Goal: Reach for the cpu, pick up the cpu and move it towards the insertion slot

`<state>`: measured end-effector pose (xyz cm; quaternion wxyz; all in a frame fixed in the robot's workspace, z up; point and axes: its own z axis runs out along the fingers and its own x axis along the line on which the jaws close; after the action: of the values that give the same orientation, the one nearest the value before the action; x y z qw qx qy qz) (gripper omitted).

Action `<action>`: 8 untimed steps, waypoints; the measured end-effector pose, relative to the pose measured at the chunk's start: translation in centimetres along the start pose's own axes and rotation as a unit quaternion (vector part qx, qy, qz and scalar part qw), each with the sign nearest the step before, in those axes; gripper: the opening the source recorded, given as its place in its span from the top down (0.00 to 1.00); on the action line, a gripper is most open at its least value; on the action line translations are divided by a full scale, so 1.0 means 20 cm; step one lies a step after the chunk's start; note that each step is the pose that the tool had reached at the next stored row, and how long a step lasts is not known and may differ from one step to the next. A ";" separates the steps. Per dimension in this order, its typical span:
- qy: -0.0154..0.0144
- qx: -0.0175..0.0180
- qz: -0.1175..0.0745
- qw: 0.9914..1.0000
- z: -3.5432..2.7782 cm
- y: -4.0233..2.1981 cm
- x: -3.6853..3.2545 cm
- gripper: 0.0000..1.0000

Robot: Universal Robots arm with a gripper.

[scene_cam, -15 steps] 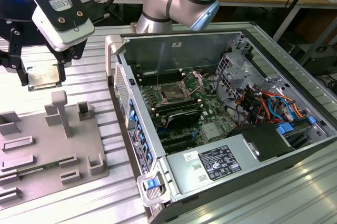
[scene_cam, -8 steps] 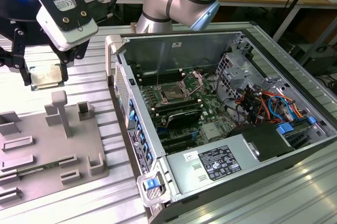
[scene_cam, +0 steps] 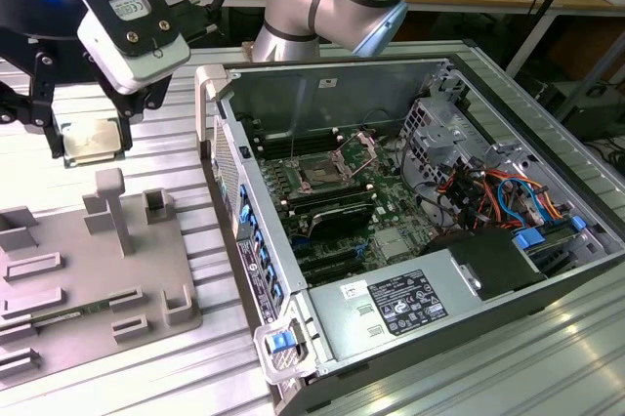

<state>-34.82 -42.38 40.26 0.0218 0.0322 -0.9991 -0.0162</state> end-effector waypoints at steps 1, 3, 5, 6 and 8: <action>0.000 0.000 0.000 1.000 0.000 0.000 -0.005 0.45; 0.000 0.000 0.000 1.000 -0.001 -0.001 -0.011 0.45; 0.000 0.000 0.000 1.000 -0.001 -0.001 -0.017 0.45; 0.000 0.000 0.000 1.000 -0.001 -0.001 -0.021 0.45; 0.000 0.000 0.000 1.000 -0.001 -0.002 -0.027 0.45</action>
<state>-34.27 -42.38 40.26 0.0218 0.0322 -0.9991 -0.0162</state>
